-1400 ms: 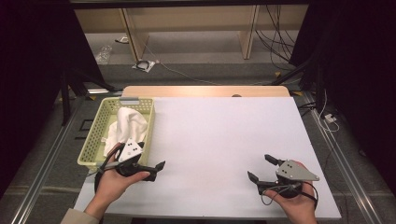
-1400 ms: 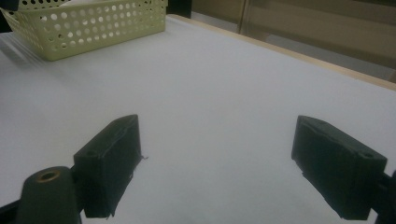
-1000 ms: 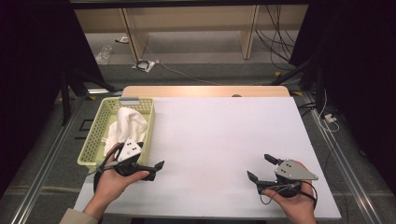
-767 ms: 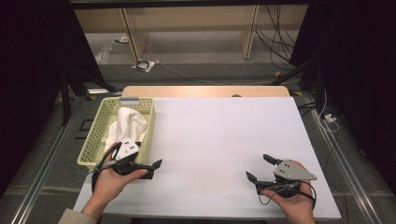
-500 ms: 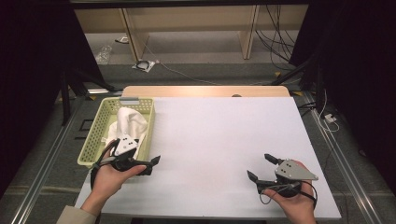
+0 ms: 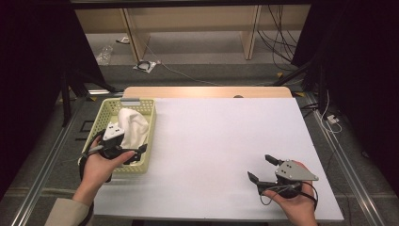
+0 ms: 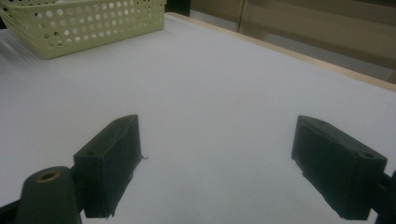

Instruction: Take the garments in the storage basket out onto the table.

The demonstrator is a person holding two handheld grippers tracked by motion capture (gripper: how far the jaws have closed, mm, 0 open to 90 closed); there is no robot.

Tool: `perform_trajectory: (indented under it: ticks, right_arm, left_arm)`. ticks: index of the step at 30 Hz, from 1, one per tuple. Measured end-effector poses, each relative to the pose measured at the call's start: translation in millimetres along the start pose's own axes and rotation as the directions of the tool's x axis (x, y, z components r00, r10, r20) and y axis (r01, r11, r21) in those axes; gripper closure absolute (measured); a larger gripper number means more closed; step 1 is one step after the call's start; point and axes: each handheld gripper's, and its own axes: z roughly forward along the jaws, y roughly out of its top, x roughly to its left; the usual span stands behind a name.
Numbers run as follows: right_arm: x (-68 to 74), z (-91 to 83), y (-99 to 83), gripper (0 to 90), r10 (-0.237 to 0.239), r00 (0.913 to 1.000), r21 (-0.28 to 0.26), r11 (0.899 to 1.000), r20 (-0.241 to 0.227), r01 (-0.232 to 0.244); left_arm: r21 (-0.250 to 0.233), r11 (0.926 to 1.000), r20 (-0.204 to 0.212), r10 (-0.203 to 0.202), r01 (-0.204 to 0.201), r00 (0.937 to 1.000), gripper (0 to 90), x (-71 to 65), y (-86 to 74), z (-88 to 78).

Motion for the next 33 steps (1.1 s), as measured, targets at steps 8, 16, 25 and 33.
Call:
perform_trajectory:
  ticks: [8,16,25,33]
  right_arm:
    - [-0.1,-0.1,0.1,16.7,-0.006,1.0000,0.011,1.000,0.004,0.005]
    - [-0.3,-0.1,-0.1,16.7,-0.002,1.0000,0.009,1.000,0.005,0.001]
    - [-0.7,0.8,-0.7,16.7,-0.003,1.0000,0.009,1.000,-0.001,0.003]
    - [-1.1,0.9,-1.1,16.6,-0.003,1.0000,0.012,1.000,-0.002,0.004]
  left_arm:
    - [0.074,0.9964,-0.068,-0.036,0.041,0.9970,5.7,26.2,14.4,21.5]
    - [0.148,0.9783,-0.132,-0.126,0.145,0.9832,7.5,64.0,20.0,55.5]
    - [0.249,0.9412,-0.208,-0.178,0.228,0.9617,11.8,81.9,8.1,93.9]
    - [0.302,0.9147,-0.224,-0.205,0.268,0.9528,24.5,81.8,-1.4,107.2]
